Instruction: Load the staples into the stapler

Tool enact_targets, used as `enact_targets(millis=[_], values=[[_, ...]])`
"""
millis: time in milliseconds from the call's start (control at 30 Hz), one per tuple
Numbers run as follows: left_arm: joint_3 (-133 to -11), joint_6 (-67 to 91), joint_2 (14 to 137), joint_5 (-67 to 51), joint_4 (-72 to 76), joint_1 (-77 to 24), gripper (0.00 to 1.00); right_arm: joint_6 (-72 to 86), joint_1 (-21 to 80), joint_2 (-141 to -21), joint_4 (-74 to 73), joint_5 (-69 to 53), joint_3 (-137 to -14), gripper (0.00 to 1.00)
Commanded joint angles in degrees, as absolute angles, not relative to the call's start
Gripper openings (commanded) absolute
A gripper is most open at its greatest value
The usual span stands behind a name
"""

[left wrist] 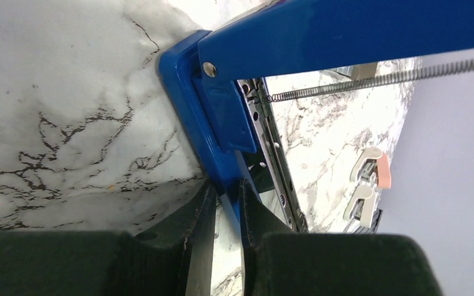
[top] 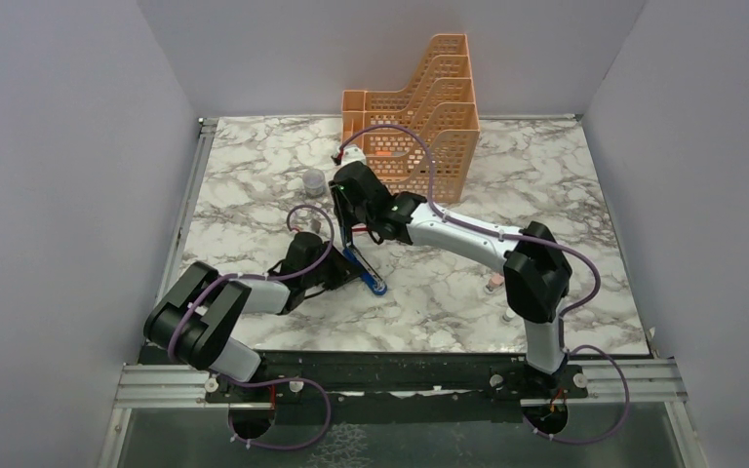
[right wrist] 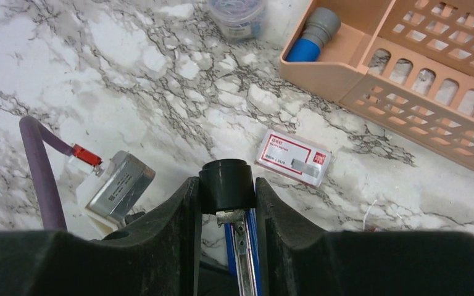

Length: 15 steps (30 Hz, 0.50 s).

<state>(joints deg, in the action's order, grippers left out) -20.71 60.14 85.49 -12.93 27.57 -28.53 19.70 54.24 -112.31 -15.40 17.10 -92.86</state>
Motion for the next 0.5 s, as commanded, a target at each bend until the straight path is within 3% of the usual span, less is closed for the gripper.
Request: enact_targets(millis=[0,467], values=[[-16.94,58.23,87.63,-10.08,15.30,-29.62,0.17,20.80,54.75,-115.35,-9.66,15.70,-94.28,0.23],[-15.49,61.06,81.78,-7.52,11.96,-28.89,0.18,20.65,54.73,-119.05,-9.63,16.09,-95.12,0.30]])
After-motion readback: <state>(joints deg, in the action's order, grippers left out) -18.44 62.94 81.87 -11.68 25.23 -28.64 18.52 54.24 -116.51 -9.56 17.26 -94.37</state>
